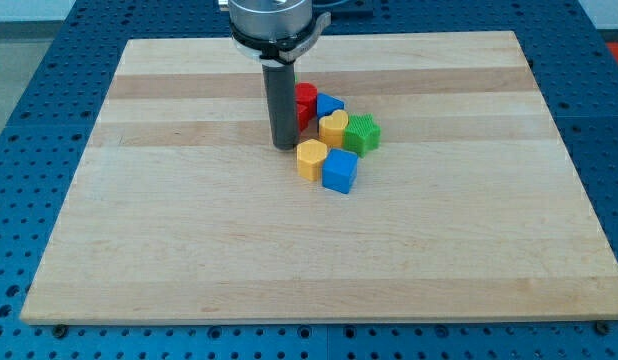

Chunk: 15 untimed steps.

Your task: Push the yellow heart towards top right

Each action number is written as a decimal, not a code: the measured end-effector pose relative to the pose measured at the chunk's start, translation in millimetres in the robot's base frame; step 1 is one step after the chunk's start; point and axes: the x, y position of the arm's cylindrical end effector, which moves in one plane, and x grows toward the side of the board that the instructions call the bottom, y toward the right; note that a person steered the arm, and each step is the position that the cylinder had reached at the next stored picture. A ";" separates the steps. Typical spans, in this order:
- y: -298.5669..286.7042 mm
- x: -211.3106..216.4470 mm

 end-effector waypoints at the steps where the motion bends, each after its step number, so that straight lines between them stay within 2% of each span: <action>1: 0.0 0.0; 3: -23.3 6.8; 5: -22.4 37.4; 6: -14.6 33.4; 7: 35.5 8.1; 9: 33.2 9.5; 13: 162.0 -84.4; 14: 186.7 -108.9; 15: 193.7 -115.8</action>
